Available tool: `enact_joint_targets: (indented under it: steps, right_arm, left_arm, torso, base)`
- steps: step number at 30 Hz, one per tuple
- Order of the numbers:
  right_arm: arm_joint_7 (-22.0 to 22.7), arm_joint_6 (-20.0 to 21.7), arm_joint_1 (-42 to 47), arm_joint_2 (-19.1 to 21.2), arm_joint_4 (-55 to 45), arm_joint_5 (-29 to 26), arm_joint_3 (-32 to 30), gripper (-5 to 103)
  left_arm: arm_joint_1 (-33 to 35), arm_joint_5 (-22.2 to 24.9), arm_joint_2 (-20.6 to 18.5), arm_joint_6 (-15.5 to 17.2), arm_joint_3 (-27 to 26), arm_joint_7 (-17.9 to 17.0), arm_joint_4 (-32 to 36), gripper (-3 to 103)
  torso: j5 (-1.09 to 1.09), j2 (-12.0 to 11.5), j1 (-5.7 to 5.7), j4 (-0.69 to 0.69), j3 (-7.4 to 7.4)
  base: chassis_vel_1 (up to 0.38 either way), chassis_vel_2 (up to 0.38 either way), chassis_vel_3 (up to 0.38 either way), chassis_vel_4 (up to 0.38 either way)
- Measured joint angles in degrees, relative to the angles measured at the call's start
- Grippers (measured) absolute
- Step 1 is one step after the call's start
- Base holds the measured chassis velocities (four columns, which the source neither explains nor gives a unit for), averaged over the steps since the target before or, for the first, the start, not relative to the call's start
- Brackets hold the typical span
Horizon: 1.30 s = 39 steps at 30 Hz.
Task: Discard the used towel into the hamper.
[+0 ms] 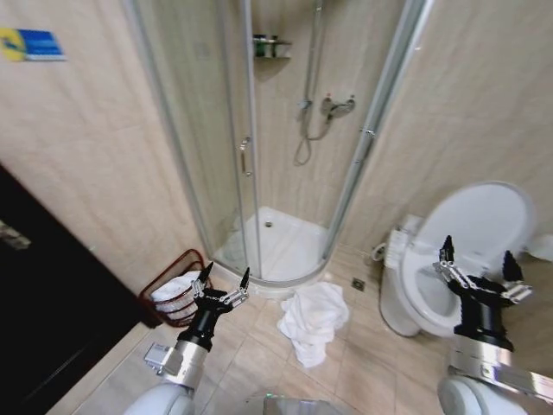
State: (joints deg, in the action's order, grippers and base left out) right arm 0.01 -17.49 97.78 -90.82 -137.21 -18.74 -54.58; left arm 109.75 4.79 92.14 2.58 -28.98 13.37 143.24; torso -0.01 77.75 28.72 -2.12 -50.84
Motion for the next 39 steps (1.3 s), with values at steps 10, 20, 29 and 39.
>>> enact_joint_targets:
  steps: [10,20,29,39]
  right_arm:
    - [-0.55,-0.6,0.04,-0.02,0.29,0.05,0.16,100]
    - [-1.21,-1.02,0.11,-0.02,0.48,0.54,0.19,100]
    - [-2.68,-1.34,0.03,0.2,0.52,0.67,0.22,100]
    - [-4.25,-2.82,0.04,0.11,1.15,0.52,0.26,100]
  left_arm:
    - [0.0,0.0,0.0,0.0,0.0,0.0,0.0,100]
    - [0.0,0.0,0.0,0.0,0.0,0.0,0.0,100]
    - [0.0,0.0,0.0,0.0,0.0,0.0,0.0,100]
    - [0.0,0.0,0.0,0.0,0.0,0.0,0.0,100]
  torso:
    - [0.01,0.0,0.0,-0.01,0.0]
    - [0.01,0.0,0.0,0.0,0.0]
    - [0.01,0.0,0.0,0.0,0.0]
    - [0.01,-0.29,-0.14,-0.01,0.15]
  base:
    - [-0.124,-0.124,-0.125,-0.124]
    - [-0.132,-0.128,-0.118,-0.13]
    - [-0.077,-0.068,-0.072,-0.076]
    - [0.0,0.0,0.0,0.0]
